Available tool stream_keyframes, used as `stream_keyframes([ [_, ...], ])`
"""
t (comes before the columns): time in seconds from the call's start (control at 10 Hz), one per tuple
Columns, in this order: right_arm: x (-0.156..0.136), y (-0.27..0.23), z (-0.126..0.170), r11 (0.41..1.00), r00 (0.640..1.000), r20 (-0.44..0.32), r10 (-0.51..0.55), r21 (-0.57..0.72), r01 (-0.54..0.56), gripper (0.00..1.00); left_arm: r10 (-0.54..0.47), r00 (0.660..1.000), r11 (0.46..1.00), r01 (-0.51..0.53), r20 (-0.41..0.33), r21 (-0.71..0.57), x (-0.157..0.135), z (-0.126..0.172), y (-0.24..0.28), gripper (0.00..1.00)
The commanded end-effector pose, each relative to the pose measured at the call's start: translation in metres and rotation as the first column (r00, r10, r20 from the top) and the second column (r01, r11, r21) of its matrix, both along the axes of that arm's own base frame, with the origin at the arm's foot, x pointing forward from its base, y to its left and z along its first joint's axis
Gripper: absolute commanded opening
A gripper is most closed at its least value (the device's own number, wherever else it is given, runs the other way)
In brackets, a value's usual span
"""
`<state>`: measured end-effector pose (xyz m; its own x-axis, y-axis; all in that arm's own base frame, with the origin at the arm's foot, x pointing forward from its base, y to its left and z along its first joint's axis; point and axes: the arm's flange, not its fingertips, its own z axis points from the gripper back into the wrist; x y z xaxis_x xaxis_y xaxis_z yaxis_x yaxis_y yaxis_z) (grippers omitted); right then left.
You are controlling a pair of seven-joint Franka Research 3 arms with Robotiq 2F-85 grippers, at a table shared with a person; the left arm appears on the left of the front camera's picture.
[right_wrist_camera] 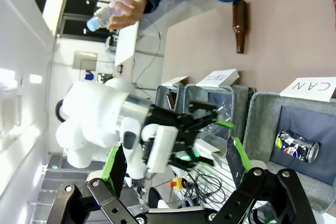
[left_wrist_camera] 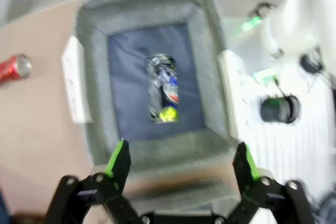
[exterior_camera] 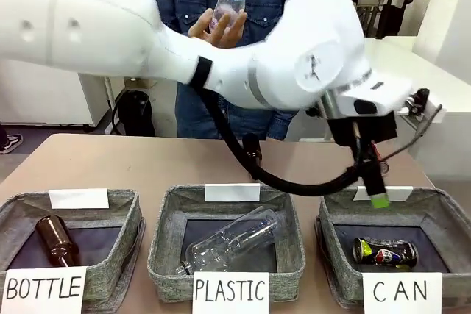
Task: Sort the can waste into the basket.
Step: Pick up the can waste from the table and place it in the right Fabric basket.
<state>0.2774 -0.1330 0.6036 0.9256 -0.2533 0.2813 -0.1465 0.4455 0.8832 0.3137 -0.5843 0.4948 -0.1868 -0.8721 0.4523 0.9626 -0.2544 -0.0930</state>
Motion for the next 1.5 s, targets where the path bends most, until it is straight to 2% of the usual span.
stream_keyframes([
  [0.0,0.001,0.001,-0.002,1.000,1.000,-0.020,0.014,-0.006,-0.014,1.00,-0.035,0.999,0.994,0.037,-0.022,0.104,-0.023,0.028,0.091,1.00],
  [0.1,0.004,0.007,-0.002,0.999,0.999,-0.025,0.032,-0.011,-0.032,1.00,0.025,0.999,0.995,-0.022,-0.030,0.098,-0.024,0.036,0.136,1.00],
  [0.2,0.008,0.021,0.000,0.997,0.997,-0.023,0.075,-0.022,-0.076,1.00,0.173,0.985,0.983,-0.172,-0.018,0.066,-0.019,0.043,0.186,1.00],
  [0.3,0.011,0.039,0.001,0.990,0.991,-0.022,0.132,-0.042,-0.133,1.00,0.317,0.948,0.948,-0.316,-0.040,0.029,-0.010,0.050,0.228,1.00],
  [0.4,0.013,0.065,-0.001,0.975,0.977,-0.031,0.210,-0.062,-0.211,1.00,0.486,0.870,0.871,-0.490,-0.086,-0.038,0.005,0.055,0.270,1.00],
  [0.5,0.015,0.096,-0.008,0.953,0.955,-0.039,0.294,-0.060,-0.296,1.00,0.611,0.772,0.772,-0.630,-0.174,-0.087,0.021,0.055,0.316,1.00],
  [0.6,0.018,0.134,-0.020,0.925,0.925,-0.051,0.377,-0.029,-0.379,1.00,0.724,0.635,0.629,-0.768,-0.271,-0.121,0.034,0.051,0.368,1.00],
  [0.7,0.020,0.165,-0.032,0.897,0.894,-0.073,0.442,0.007,-0.442,1.00,0.787,0.467,0.461,-0.880,-0.403,-0.119,0.042,0.049,0.414,1.00],
  [0.8,0.023,0.184,-0.040,0.872,0.866,-0.102,0.489,0.048,-0.487,1.00,0.803,0.180,0.191,-0.981,-0.567,-0.042,0.049,0.047,0.459,1.00],
  [0.9,0.029,0.190,-0.044,0.864,0.858,-0.117,0.500,0.141,-0.484,1.00,0.727,-0.050,-0.014,-0.998,-0.685,0.058,0.053,0.043,0.499,1.00],
  [1.0,0.036,0.185,-0.044,0.879,0.875,-0.131,0.467,0.181,-0.442,1.00,0.575,-0.111,-0.039,-0.993,-0.811,0.108,0.052,0.036,0.538,1.00],
  [1.1,0.044,0.173,-0.044,0.918,0.911,-0.145,0.385,0.162,-0.362,1.00,0.415,-0.075,0.000,-0.997,-0.907,0.082,0.053,0.023,0.577,1.00],
  [1.2,0.049,0.161,-0.044,0.952,0.943,-0.153,0.296,0.127,-0.278,1.00,0.297,0.043,0.135,-0.991,-0.954,-0.003,0.060,0.006,0.599,1.00],
  [1.3,0.051,0.150,-0.044,0.966,0.957,-0.157,0.243,0.126,-0.224,1.00,0.747,0.146,0.257,-0.963,-0.649,0.079,0.059,0.027,0.564,1.00],
  [1.4,0.043,0.172,-0.055,0.914,0.905,-0.142,0.401,0.137,-0.383,1.00,0.747,0.146,0.257,-0.963,-0.649,0.079,0.059,0.027,0.564,1.00],
])
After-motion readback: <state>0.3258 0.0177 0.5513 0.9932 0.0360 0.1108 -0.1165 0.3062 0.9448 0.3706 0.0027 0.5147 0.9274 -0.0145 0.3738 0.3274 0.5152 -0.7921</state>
